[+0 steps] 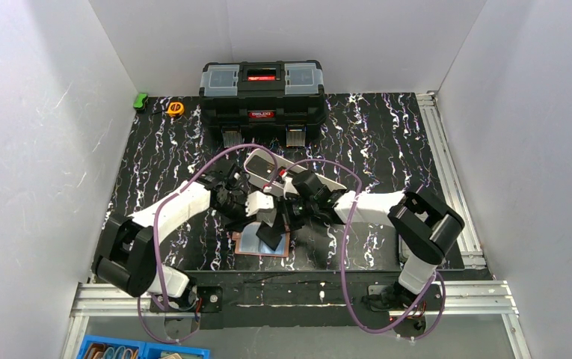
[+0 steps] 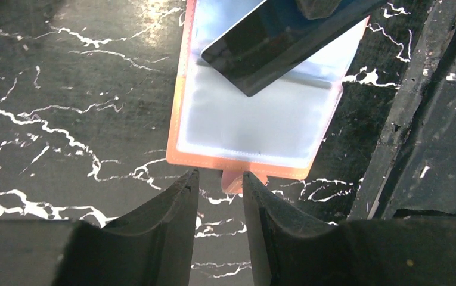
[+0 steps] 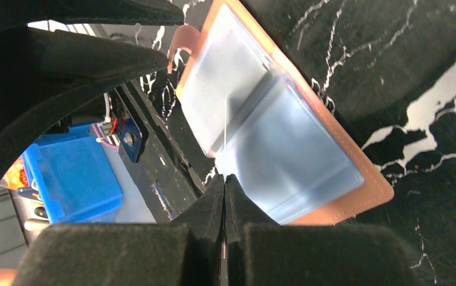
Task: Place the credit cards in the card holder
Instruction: Insert the credit card into the card holder.
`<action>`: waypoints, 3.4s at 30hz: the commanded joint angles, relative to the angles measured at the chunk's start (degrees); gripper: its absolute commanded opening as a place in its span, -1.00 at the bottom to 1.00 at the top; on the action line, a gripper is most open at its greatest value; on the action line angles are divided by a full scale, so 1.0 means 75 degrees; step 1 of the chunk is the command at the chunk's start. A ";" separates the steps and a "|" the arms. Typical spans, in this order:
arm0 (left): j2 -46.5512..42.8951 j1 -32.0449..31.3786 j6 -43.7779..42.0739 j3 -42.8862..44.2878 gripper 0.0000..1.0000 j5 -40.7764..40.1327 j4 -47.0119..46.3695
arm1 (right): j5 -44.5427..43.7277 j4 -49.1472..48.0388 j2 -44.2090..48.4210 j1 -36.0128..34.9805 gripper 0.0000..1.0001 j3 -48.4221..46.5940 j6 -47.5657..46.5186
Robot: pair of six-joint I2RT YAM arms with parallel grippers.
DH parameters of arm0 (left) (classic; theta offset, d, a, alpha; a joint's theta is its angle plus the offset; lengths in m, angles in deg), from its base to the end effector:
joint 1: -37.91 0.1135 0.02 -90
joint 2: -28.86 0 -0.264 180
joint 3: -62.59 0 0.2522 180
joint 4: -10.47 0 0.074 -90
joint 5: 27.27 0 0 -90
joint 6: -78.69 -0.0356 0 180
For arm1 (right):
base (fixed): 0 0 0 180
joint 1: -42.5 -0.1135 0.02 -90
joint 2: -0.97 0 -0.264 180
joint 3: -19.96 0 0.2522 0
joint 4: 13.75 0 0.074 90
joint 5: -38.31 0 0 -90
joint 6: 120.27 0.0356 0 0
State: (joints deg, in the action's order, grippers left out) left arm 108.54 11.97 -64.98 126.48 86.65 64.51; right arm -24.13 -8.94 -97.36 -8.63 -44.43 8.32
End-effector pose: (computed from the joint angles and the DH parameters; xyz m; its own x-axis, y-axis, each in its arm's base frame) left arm 0.2204 -0.1233 0.2046 -0.0767 0.8562 -0.5109 0.9914 0.1200 0.0523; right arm 0.2067 0.2827 0.1678 -0.8788 -0.2091 -0.4289 -0.4715 0.5192 0.7128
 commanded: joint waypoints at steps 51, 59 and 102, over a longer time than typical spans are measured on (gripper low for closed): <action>0.0127 0.0241 -0.0535 -0.0884 -0.38 -0.0219 -0.0326 | -0.0401 -0.0782 -0.0304 0.0068 -0.97 0.0203 0.0542; 0.0122 0.0218 -0.0589 -0.0810 -0.38 0.0137 0.0069 | -0.0819 -0.0752 -0.0340 0.0006 -0.97 0.0084 0.0549; 0.0324 0.0083 -0.0649 -0.0473 -0.40 0.0242 0.0454 | -0.1555 -0.0809 -0.0395 -0.0525 -0.45 0.0376 -0.0023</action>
State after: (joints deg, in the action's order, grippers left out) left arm 110.66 12.91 -69.24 121.36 86.94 66.08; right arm -34.25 -15.21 -100.83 -11.80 -42.01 9.69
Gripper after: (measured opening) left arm 0.304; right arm 0.269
